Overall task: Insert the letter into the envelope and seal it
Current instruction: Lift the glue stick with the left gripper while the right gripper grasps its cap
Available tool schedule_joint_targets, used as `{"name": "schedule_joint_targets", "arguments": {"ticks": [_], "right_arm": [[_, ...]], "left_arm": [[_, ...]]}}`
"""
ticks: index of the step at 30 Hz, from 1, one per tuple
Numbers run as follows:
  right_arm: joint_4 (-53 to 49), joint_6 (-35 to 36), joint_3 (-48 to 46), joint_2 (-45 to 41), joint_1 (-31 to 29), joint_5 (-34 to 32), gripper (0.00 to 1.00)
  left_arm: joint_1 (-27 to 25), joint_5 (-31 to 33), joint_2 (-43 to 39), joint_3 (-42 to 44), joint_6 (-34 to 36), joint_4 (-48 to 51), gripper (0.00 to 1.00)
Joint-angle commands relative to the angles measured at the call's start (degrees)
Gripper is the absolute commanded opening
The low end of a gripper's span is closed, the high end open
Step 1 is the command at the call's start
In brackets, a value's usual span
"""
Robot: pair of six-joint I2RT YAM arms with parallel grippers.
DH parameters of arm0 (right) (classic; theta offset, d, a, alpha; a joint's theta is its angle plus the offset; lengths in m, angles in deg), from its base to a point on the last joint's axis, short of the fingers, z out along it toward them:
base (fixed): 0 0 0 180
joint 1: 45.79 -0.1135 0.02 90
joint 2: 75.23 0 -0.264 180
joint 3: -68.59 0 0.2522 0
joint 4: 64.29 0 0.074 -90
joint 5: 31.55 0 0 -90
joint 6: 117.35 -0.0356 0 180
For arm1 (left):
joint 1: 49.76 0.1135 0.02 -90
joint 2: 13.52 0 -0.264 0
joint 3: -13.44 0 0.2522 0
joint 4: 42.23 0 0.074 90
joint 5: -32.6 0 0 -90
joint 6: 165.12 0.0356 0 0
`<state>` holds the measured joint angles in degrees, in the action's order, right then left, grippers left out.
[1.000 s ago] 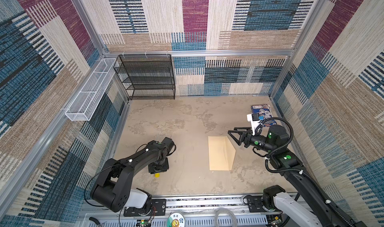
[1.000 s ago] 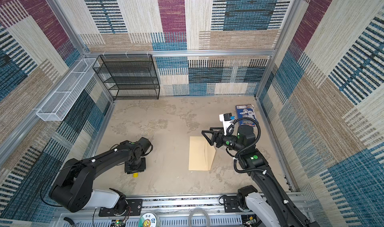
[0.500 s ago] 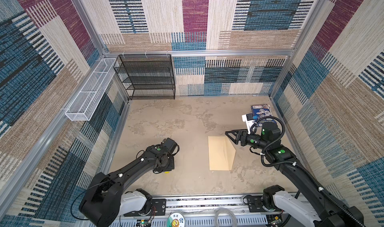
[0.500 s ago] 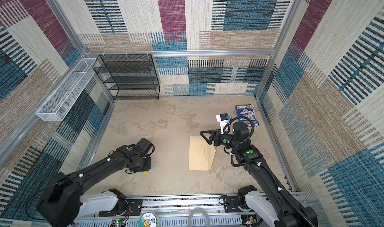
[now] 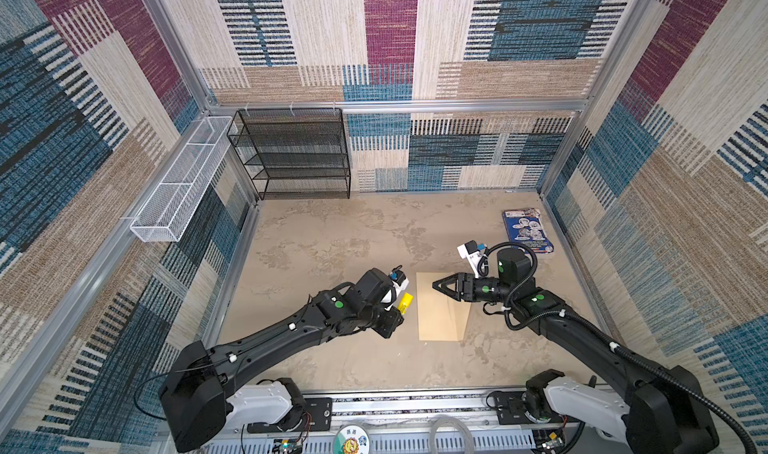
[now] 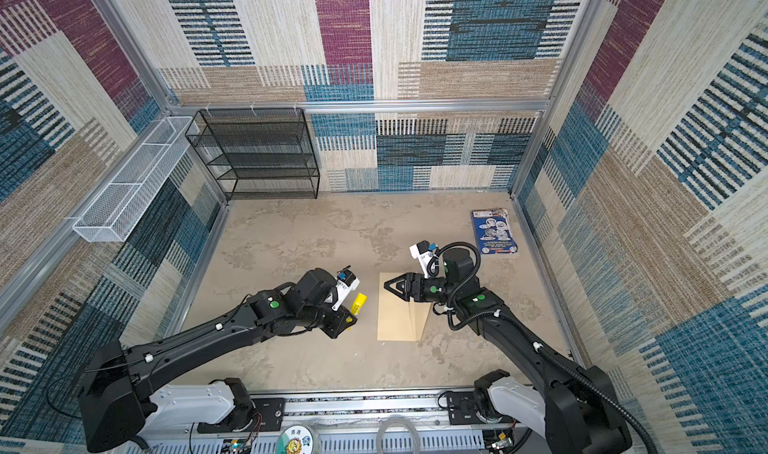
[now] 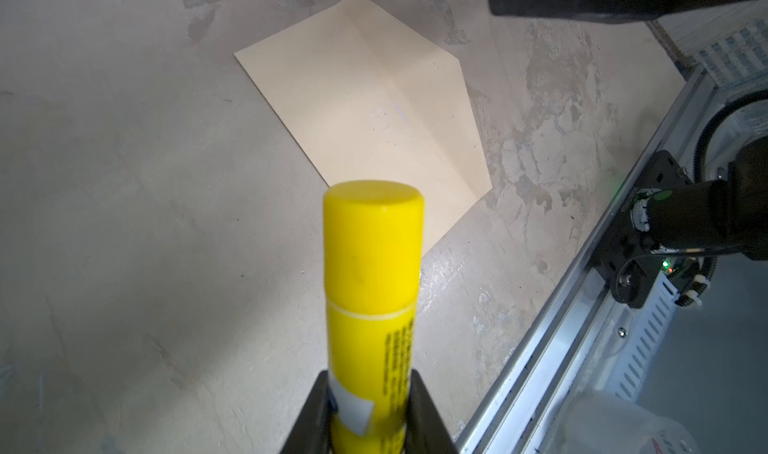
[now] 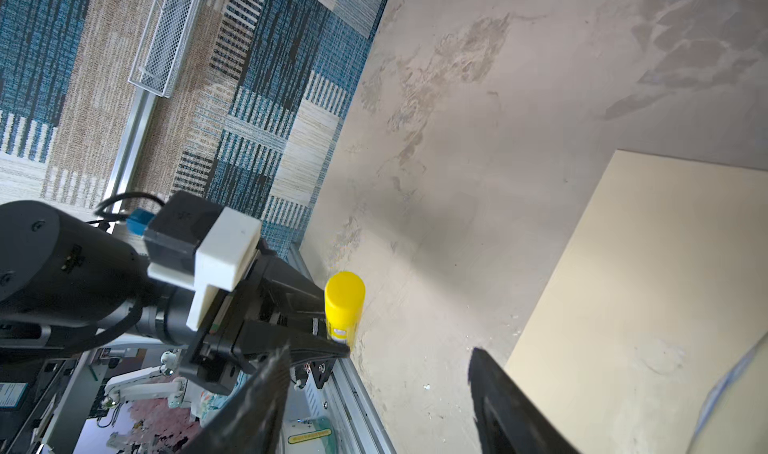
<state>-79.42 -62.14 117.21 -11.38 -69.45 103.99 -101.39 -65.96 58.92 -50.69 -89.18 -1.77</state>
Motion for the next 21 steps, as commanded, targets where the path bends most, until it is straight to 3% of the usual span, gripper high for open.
{"name": "schedule_joint_targets", "arguments": {"ticks": [1,6,14,21], "right_arm": [[4.2,-2.3,-0.4,2.0,-2.1,-0.2,0.69],[10.2,-5.1,-1.9,4.0,-4.2,1.2,0.65],[12.5,-6.2,-2.1,5.6,-6.9,0.8,0.63],[14.0,-7.0,-2.9,7.4,-8.3,0.5,0.55]], "left_arm": [[-0.8,-1.5,0.2,-0.3,3.0,-3.7,0.00],[-1.7,-2.1,0.8,-0.3,3.6,-4.4,0.00],[-1.9,-1.1,2.6,-0.3,3.2,-4.6,0.00],[-2.0,-1.9,2.5,0.4,3.3,-5.6,0.00]]}}
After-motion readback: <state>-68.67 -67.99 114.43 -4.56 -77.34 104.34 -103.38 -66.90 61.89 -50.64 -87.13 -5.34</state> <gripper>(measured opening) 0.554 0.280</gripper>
